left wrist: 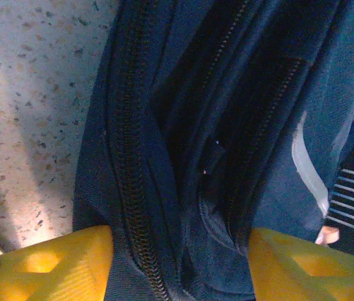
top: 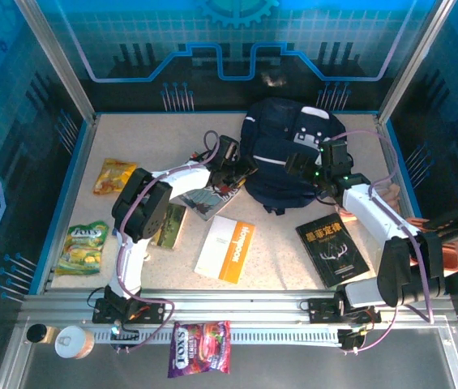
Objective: Pack the student bag
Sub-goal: Move the student bag to the middle-right of the table.
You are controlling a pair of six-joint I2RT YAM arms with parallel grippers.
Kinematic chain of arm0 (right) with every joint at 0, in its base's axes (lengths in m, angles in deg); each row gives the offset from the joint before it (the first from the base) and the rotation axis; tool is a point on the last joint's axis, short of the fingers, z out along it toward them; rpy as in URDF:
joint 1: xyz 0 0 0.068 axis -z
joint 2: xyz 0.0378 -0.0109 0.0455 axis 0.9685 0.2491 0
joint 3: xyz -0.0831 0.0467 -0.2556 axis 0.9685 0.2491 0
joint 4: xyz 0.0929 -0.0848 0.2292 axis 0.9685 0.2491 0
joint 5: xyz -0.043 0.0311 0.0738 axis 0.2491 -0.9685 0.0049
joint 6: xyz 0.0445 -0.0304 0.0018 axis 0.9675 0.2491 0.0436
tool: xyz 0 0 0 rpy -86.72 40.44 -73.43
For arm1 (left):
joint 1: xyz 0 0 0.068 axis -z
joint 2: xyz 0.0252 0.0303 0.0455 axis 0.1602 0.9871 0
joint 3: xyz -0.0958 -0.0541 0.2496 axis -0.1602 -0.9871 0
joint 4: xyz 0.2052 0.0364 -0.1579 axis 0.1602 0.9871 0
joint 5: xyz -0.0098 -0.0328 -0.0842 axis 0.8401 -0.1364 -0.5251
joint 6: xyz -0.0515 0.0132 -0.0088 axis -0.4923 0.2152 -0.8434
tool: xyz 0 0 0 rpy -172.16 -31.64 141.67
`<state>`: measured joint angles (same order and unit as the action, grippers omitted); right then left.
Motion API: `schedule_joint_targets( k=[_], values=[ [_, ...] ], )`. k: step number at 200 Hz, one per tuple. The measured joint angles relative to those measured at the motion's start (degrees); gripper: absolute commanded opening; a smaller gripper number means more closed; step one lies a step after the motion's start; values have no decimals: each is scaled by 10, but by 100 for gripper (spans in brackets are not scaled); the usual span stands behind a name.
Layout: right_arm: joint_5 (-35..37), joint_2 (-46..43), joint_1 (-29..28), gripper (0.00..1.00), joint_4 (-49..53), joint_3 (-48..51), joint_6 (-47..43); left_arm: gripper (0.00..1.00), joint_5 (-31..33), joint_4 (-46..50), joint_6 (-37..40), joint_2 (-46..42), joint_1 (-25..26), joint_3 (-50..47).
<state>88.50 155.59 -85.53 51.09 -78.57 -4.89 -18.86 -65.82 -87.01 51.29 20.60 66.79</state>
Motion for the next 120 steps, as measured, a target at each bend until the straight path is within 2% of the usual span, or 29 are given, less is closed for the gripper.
schedule_joint_targets(
  k=[15, 53, 80, 120],
  values=[
    [0, 1, 0, 100, 0, 0, 2, 38, 1, 14, 5, 3, 0, 7],
    [0, 1, 0, 100, 0, 0, 4, 19, 2, 32, 13, 6, 1, 12],
    [0, 1, 0, 100, 0, 0, 4, 10, -1, 40, 25, 6, 2, 17],
    [8, 0, 0, 100, 5, 0, 3, 5, -15, 41, 40, -12, 2, 17]
  ],
)
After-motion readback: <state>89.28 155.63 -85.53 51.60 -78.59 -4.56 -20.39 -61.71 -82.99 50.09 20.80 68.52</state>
